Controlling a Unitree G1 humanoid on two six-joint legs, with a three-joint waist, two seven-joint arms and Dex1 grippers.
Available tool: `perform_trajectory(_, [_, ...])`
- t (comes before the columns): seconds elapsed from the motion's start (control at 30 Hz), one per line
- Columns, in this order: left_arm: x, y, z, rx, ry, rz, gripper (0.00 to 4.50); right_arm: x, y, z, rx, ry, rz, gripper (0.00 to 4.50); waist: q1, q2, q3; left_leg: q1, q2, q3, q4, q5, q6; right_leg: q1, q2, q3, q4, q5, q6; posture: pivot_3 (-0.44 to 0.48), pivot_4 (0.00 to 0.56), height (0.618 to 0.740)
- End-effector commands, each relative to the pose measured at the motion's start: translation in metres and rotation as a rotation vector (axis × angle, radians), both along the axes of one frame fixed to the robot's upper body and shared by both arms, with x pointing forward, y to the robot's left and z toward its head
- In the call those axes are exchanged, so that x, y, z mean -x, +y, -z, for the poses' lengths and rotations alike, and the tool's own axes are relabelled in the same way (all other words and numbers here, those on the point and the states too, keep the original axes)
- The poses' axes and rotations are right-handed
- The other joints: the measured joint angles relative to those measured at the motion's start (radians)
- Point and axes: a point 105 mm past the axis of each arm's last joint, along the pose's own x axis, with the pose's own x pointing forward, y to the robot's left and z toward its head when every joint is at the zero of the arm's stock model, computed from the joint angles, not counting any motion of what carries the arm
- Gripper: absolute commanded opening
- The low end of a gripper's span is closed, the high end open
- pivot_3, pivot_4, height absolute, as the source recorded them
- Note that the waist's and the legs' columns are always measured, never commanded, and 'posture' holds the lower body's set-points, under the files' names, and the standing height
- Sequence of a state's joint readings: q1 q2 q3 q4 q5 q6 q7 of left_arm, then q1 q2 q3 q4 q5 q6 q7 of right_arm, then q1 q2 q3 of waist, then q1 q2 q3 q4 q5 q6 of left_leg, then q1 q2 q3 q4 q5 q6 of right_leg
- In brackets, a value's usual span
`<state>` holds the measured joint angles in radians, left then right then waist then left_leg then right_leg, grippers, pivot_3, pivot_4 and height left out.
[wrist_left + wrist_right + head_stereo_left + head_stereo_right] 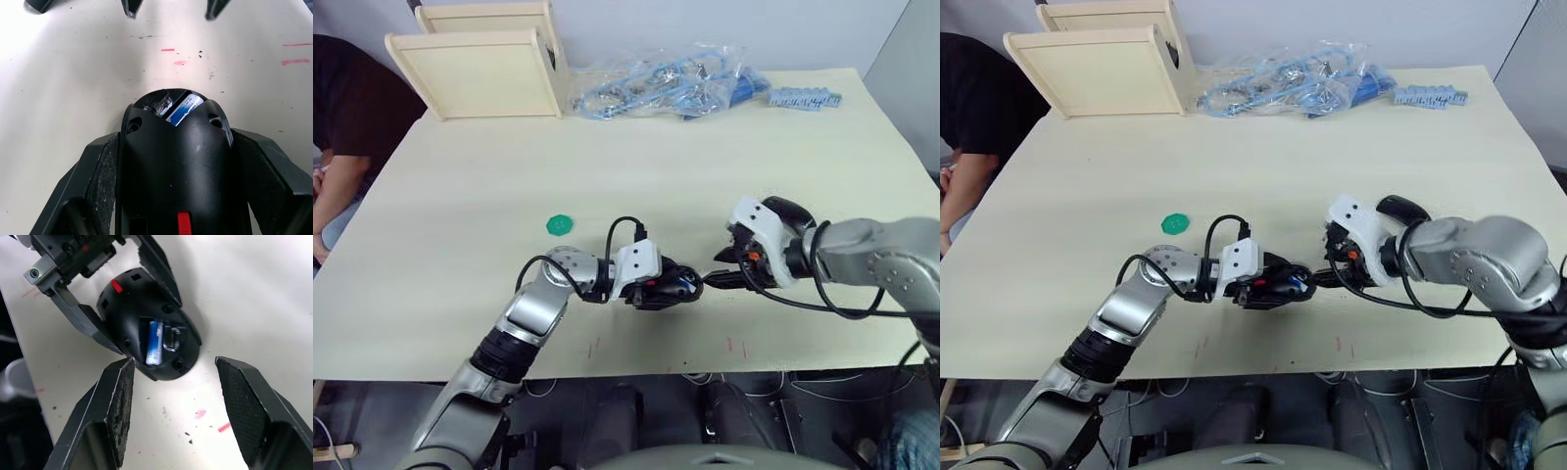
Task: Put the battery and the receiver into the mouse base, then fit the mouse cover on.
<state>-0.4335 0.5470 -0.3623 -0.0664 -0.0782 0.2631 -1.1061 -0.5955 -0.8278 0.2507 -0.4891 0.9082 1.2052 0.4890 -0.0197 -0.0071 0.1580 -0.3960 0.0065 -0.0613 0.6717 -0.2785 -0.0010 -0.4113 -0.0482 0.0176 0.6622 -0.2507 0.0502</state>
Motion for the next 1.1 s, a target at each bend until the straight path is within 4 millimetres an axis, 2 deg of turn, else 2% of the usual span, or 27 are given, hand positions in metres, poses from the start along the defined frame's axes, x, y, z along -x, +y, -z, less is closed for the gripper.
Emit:
perform_trajectory(0.03, [0.001,0.011,0.013,-0.058,0.034,-0.023,2.97,-0.001,-0.001,-0.017,-0.111,-0.126,-0.005,2.75,0.001,-0.001,0.000,0.000,0.000,0.000,0.000,0.000,0.000,0.000,0.000,0.000,0.000,0.000,0.000,0.000,0.150,0.740])
perform_trajectory(0.13, [0.001,0.012,0.013,-0.059,0.034,-0.023,2.97,-0.002,-0.001,-0.015,-0.226,-0.117,0.040,2.75,-0.002,-0.001,0.000,0.001,0.001,0.000,0.000,0.000,0.000,0.000,0.001,0.001,0.000,0.000,0.000,0.000,0.150,0.740])
perform_trajectory(0.33, [0.002,0.013,0.013,-0.061,0.037,-0.023,2.97,0.000,0.002,0.003,-0.188,-0.217,0.012,2.75,-0.004,-0.001,0.000,0.001,0.001,0.001,0.000,0.000,0.000,0.000,0.001,0.001,0.001,0.000,0.000,0.000,0.150,0.740])
perform_trajectory(0.43, [0.003,0.015,0.015,-0.065,0.040,-0.024,2.97,-0.004,0.007,0.009,-0.248,-0.210,0.032,1.91,-0.007,-0.001,0.000,0.001,0.001,0.001,0.000,0.000,0.000,0.000,0.002,0.001,0.000,0.000,0.000,0.000,0.150,0.740])
perform_trajectory(0.47, [0.003,0.015,0.015,-0.067,0.041,-0.024,2.97,-0.004,0.009,0.010,-0.268,-0.208,0.031,1.30,-0.009,-0.001,0.000,0.001,0.001,0.001,0.000,0.000,0.000,0.000,0.002,0.001,0.001,0.000,0.000,0.000,0.150,0.740])
perform_trajectory(0.57, [0.003,0.015,0.014,-0.068,0.041,-0.025,2.97,-0.003,0.015,0.013,-0.291,-0.210,0.001,0.03,-0.011,-0.001,0.000,0.002,0.001,0.001,0.000,0.000,0.000,0.000,0.001,0.002,0.001,0.000,0.000,0.000,0.150,0.740])
perform_trajectory(1.1, [0.002,0.017,0.014,-0.072,0.040,-0.029,2.97,-0.007,0.030,0.030,-0.294,-0.221,-0.026,0.03,-0.017,-0.001,0.000,0.002,0.001,0.001,0.000,0.000,0.000,0.000,0.002,0.002,0.001,0.000,0.000,0.000,0.150,0.740])
